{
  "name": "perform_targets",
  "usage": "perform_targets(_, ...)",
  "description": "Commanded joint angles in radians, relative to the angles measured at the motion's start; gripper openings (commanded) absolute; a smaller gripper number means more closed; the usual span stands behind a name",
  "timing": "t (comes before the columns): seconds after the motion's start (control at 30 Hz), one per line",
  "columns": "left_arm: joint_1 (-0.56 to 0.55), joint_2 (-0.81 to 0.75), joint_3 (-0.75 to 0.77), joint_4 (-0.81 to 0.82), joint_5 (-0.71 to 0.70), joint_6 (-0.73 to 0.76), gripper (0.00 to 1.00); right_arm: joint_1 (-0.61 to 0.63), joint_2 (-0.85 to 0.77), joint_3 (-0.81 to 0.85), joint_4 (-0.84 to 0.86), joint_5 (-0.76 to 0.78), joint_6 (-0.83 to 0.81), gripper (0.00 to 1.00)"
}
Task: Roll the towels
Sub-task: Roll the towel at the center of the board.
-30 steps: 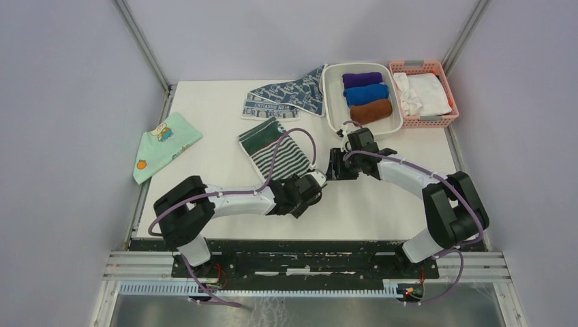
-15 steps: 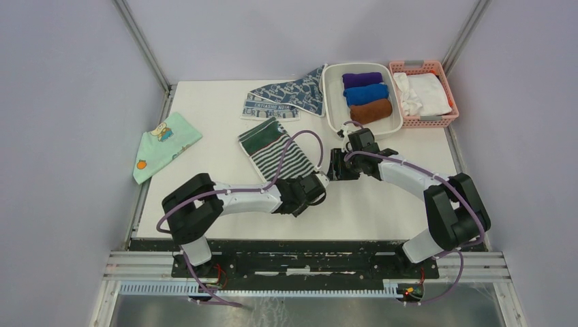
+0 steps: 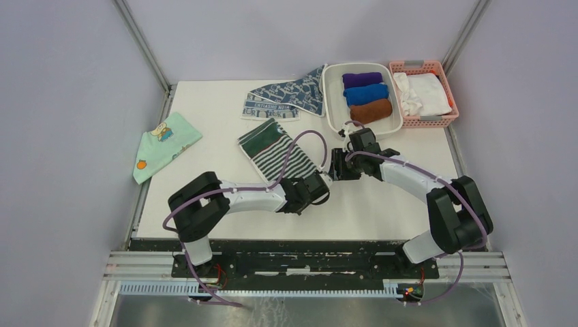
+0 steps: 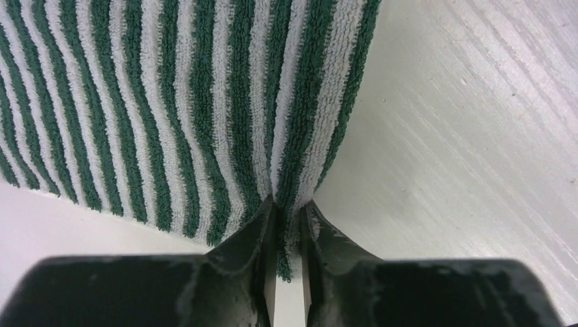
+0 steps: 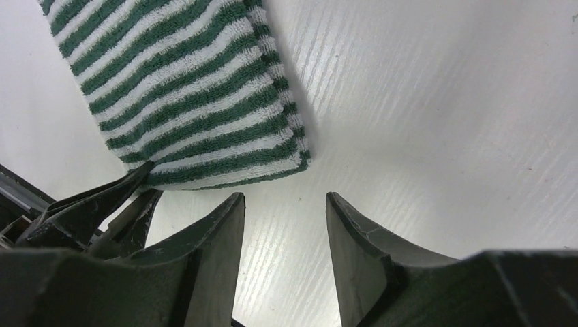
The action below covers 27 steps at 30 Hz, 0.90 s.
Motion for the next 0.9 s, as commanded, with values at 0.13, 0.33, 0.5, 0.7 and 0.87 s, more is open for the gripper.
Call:
perform_targets(0.13, 0.081, 0.007, -0.036, 0.071, 0.324, -0.067, 0.14, -0.007, -0.059, 0.017, -0.052, 0.083, 0.015, 0.60)
perform_targets(0.33, 0.185, -0.035, -0.064, 0.140, 0.530, -0.114, 0.13, -0.014, -0.036, 0.020, -0.021, 0.014, 0.115, 0.64)
perform_targets(0.5, 0.210, -0.038, -0.054, 0.150, 0.591, -0.126, 0.13, -0.003, 0.023, 0.055, -0.010, -0.028, 0.228, 0.66)
perform_targets(0.7, 0.250, -0.036, -0.061, 0.203, 0.664, -0.174, 0.13, 0.024, 0.067, 0.081, -0.051, 0.069, 0.333, 0.68)
perform_targets(0.87, 0.267, -0.036, -0.074, 0.232, 0.684, -0.199, 0.13, 0.024, 0.094, 0.089, -0.057, 0.127, 0.394, 0.68)
